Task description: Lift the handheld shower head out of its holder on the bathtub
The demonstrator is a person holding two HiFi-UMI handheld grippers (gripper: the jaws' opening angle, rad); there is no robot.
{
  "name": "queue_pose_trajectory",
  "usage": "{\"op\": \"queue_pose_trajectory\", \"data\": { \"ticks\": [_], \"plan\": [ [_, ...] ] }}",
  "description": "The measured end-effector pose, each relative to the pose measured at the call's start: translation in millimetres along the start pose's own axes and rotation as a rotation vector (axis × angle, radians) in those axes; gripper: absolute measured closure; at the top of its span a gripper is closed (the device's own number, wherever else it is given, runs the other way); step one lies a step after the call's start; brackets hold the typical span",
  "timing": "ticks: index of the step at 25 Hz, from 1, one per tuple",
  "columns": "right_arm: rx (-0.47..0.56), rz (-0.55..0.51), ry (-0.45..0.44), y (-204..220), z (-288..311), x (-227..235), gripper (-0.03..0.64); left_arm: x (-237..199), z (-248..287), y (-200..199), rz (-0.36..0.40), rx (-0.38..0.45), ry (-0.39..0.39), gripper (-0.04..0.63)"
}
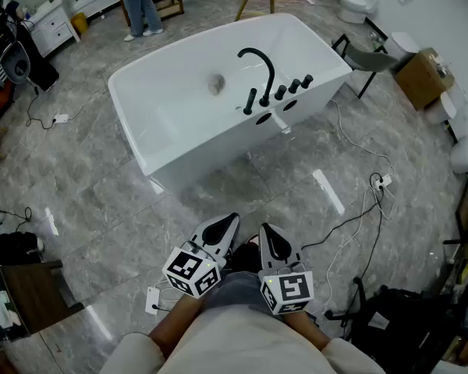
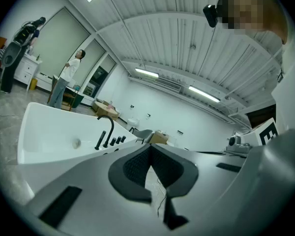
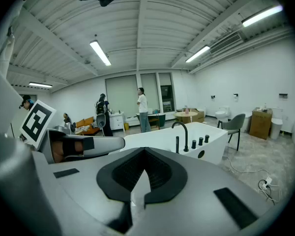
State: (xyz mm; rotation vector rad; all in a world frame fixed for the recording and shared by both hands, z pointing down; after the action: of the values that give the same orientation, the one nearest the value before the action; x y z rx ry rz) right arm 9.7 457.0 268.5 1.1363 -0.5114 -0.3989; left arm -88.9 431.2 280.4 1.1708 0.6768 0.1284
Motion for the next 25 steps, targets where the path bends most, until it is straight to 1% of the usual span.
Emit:
{"op": "queue_pose_trajectory", "data": {
  "ticks": [5,12,18,25],
  "plan": [
    [0.001,0.029,0.011,-5.2,-7.3,25.0,0.598,19.2,16.5,-3.9,0.001,-0.007,0.003,0.589],
    [0.030,0.044,0.025,-15.6,-18.2,70.8,0.598,44.9,57.3,-6.2,0.049,-0.017,0.001,0.589],
    [0.067,0.046,-0.010,-28.6,-23.7,102.1,0.598,70.3,91.9,-11.5,0.107,-0.012,-0.001,0.589],
    [0.103,0.050,-0.066,-35.9,-26.6,127.3,0.598,98.5,123.7,-7.8,0.178,-0.034,0.013,0.589]
  ]
}}
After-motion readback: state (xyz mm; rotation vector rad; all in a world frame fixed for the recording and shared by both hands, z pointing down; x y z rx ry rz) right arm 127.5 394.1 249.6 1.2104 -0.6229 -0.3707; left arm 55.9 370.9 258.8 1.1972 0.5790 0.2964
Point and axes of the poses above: the fingertips, and each gripper's own axes: z forward along the fingers, x to its right, y out of its underside, the point moved 3 cm from there along -z, backward along the fingers, and after that the axes turned 12 degrees about -y, right-handed, at the moved point
